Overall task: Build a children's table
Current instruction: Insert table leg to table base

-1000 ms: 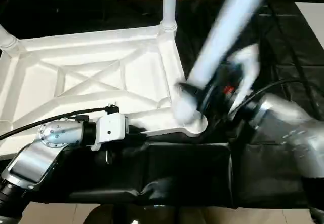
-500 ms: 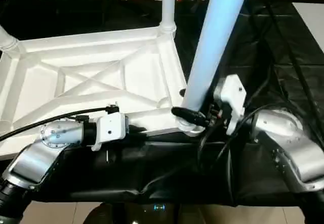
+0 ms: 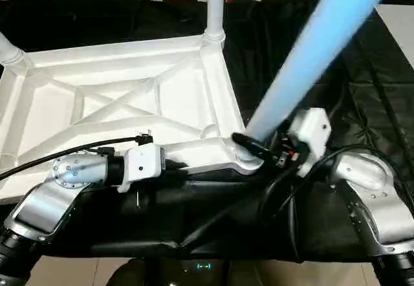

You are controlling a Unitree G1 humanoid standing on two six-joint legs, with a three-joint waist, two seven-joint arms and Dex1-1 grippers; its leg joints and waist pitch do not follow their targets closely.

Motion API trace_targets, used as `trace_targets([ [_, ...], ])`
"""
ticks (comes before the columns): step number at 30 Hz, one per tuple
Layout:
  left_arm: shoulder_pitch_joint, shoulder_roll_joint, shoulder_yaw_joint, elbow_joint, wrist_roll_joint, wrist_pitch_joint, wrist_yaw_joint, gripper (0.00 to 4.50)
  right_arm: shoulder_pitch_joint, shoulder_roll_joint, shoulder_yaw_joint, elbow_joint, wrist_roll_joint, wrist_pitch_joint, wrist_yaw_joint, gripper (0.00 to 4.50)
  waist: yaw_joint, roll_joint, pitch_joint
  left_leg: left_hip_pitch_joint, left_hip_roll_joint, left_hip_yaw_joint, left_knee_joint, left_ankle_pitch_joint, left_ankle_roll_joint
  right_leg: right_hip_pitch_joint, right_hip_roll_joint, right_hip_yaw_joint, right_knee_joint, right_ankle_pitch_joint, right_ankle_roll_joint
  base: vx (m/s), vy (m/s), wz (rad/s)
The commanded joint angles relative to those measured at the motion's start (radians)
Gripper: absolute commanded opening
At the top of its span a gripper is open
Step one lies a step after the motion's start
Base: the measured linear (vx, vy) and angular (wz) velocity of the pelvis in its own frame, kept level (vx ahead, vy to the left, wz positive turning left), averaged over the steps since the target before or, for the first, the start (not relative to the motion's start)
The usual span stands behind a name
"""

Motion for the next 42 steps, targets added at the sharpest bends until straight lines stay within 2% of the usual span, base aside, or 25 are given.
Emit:
trace_targets([
  [1, 0.052, -0.023, -0.060, 0.034, -0.023, 0.001, -0.006, 0.00, 0.036, 0.016, -0.003, 0.022, -0.011, -0.005, 0.020, 1.84, -0.005, -0.035, -0.057, 0.013, 0.003, 0.007, -0.043, -0.010, 0.212, 0.063, -0.003, 0.005, -0.039, 0.084, -0.300, 0.000, 0.000, 0.00],
  [7, 0.054, -0.022, -0.061, 0.032, -0.022, 0.000, -0.008, 0.00, 0.076, 0.053, -0.024, 0.036, 0.028, 0.006, 0.027, 1.84, -0.005, -0.035, -0.057, 0.013, 0.004, 0.007, -0.044, -0.016, 0.212, 0.062, -0.004, 0.004, -0.041, 0.075, -0.300, 0.000, 0.000, 0.00],
  [12, 0.053, -0.023, -0.061, 0.033, -0.021, -0.001, -0.007, 0.00, 0.120, 0.042, -0.030, 0.028, 0.004, -0.014, 0.056, 1.84, -0.005, -0.035, -0.058, 0.012, 0.003, 0.006, -0.044, -0.019, 0.209, 0.063, -0.004, 0.004, -0.042, 0.071, -0.295, 0.000, 0.000, 0.00],
  [21, 0.048, -0.026, -0.066, 0.037, -0.019, -0.004, -0.010, 0.00, 0.138, 0.021, -0.053, 0.066, -0.039, -0.052, 0.084, 1.84, -0.004, -0.034, -0.060, 0.012, 0.003, 0.007, -0.042, -0.016, 0.214, 0.063, -0.004, 0.004, -0.041, 0.087, -0.298, 0.000, 0.000, 0.00],
  [26, 0.049, -0.025, -0.067, 0.033, -0.019, -0.003, -0.009, 0.00, 0.154, 0.007, -0.038, 0.060, -0.042, -0.018, 0.105, 1.84, -0.002, -0.035, -0.061, 0.013, 0.004, 0.006, -0.042, -0.007, 0.220, 0.064, -0.003, 0.004, -0.040, 0.093, -0.302, 0.000, 0.000, 0.00],
  [30, 0.050, -0.023, -0.066, 0.031, -0.019, 0.000, -0.007, 0.00, 0.192, -0.023, 0.000, 0.053, -0.063, 0.016, 0.151, 1.84, 0.000, -0.034, -0.059, 0.014, 0.006, 0.006, -0.044, -0.023, 0.220, 0.061, -0.004, 0.003, -0.043, 0.070, -0.299, 0.000, 0.000, 0.00],
  [33, 0.050, -0.023, -0.066, 0.031, -0.019, 0.000, -0.007, 0.00, 0.200, -0.029, 0.006, 0.048, -0.062, 0.033, 0.155, 1.84, 0.001, -0.035, -0.053, 0.015, 0.008, 0.005, -0.051, -0.081, 0.195, 0.058, -0.008, 0.002, -0.055, -0.024, -0.284, 0.000, 0.000, 0.00],
  [34, 0.048, -0.022, -0.065, 0.033, -0.020, 0.000, -0.006, 0.00, 0.215, -0.046, 0.021, 0.041, -0.061, 0.066, 0.164, 1.84, 0.001, -0.032, -0.048, 0.018, 0.010, 0.004, -0.057, -0.120, 0.176, 0.056, -0.010, 0.002, -0.063, -0.092, -0.275, 0.000, 0.000, 0.00],
  [35, 0.048, -0.022, -0.065, 0.034, -0.020, 0.000, -0.007, 0.00, 0.221, -0.052, 0.028, 0.038, -0.060, 0.080, 0.168, 1.84, 0.001, -0.033, -0.046, 0.019, 0.010, 0.004, -0.060, -0.141, 0.165, 0.056, -0.010, 0.002, -0.068, -0.127, -0.268, 0.000, 0.000, 0.00],
  [37, 0.048, -0.022, -0.065, 0.035, -0.020, -0.001, -0.007, 0.00, 0.230, -0.063, 0.040, 0.033, -0.058, 0.104, 0.176, 1.84, 0.001, -0.032, -0.042, 0.026, 0.011, 0.000, -0.070, -0.204, 0.123, 0.056, -0.014, 0.004, -0.079, -0.221, -0.246, 0.000, 0.000, 0.00],
  [38, 0.047, -0.023, -0.064, 0.037, -0.020, -0.001, -0.008, 0.00, 0.234, -0.067, 0.046, 0.031, -0.061, 0.109, 0.181, 1.84, 0.001, -0.029, -0.042, 0.027, 0.012, 0.000, -0.071, -0.211, 0.117, 0.055, -0.014, 0.004, -0.081, -0.228, -0.242, 0.000, 0.000, 0.00],
  [40, 0.045, -0.024, -0.065, 0.039, -0.019, -0.002, -0.008, 0.00, 0.237, -0.070, 0.052, 0.021, -0.048, 0.132, 0.188, 1.84, -0.001, -0.031, -0.042, 0.030, 0.012, 0.000, -0.075, -0.210, 0.107, 0.056, -0.013, 0.003, -0.084, -0.227, -0.234, 0.000, 0.000, 0.00],
  [41, 0.044, -0.024, -0.065, 0.041, -0.019, -0.003, -0.008, 0.00, 0.234, -0.070, 0.055, 0.018, -0.042, 0.144, 0.192, 1.84, 0.000, -0.027, -0.041, 0.031, 0.012, -0.001, -0.076, -0.213, 0.105, 0.055, -0.014, 0.003, -0.086, -0.234, -0.233, 0.000, 0.000, 0.00],
  [42, 0.043, -0.024, -0.065, 0.043, -0.019, -0.003, -0.008, 0.00, 0.230, -0.069, 0.057, 0.016, -0.038, 0.151, 0.194, 1.84, 0.001, -0.030, -0.043, 0.031, 0.011, 0.000, -0.075, -0.204, 0.103, 0.059, -0.015, 0.004, -0.086, -0.226, -0.233, 0.000, 0.000, 0.00],
])
